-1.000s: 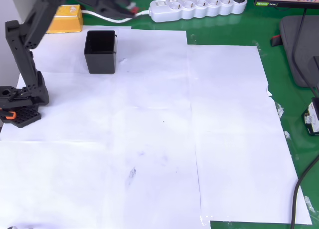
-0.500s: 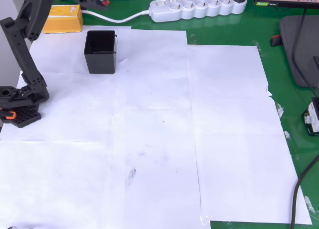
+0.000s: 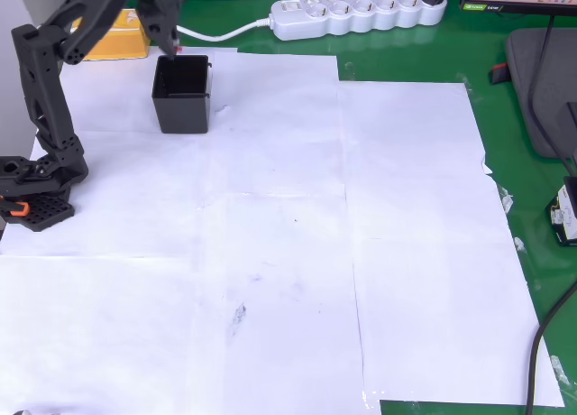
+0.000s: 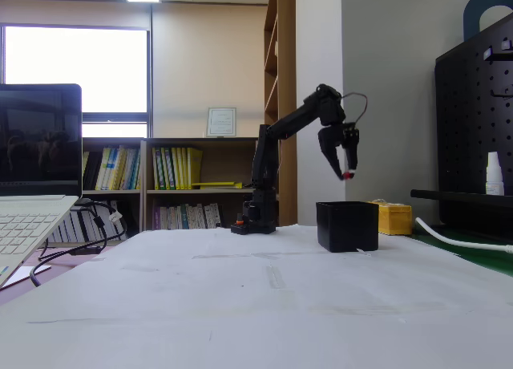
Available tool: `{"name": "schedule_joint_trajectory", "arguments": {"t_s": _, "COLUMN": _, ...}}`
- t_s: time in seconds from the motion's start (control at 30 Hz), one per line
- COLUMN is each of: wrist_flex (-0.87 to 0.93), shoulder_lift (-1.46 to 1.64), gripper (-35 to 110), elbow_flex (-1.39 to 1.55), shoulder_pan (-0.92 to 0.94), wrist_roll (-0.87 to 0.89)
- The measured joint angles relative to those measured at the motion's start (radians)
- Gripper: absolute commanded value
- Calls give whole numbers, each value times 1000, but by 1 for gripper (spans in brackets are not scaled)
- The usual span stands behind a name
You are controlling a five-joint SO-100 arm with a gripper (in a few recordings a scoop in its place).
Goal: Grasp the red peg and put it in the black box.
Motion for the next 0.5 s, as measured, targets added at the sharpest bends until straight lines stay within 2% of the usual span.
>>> {"name": "schedule_joint_trajectory", "arguments": {"t_s": 0.1, "wrist_flex": -57, "shoulder_lift": 0, "gripper": 3, "elbow_flex": -57, "shoulder_pan": 20, "wrist_roll": -8}}
{"name": "schedule_joint_trajectory", "arguments": {"t_s": 0.17, "wrist_flex": -84, "shoulder_lift": 0, "gripper": 10, "elbow_flex": -64, "shoulder_pan": 21, "wrist_roll": -8}}
{"name": "schedule_joint_trajectory", "arguments": {"t_s": 0.43, "wrist_flex": -117, "shoulder_lift": 15, "gripper": 10, "elbow_flex": -66, "shoulder_pan": 20, "wrist_roll": -17}}
{"name": "schedule_joint_trajectory", "arguments": {"t_s": 0.47, "wrist_flex": -112, "shoulder_lift": 15, "gripper": 13, "elbow_flex": -66, "shoulder_pan": 20, "wrist_roll": -17}}
{"name": "schedule_joint_trajectory", "arguments": {"t_s": 0.5, "wrist_flex": -110, "shoulder_lift": 15, "gripper": 22, "elbow_flex": -66, "shoulder_pan": 20, "wrist_roll": -17}}
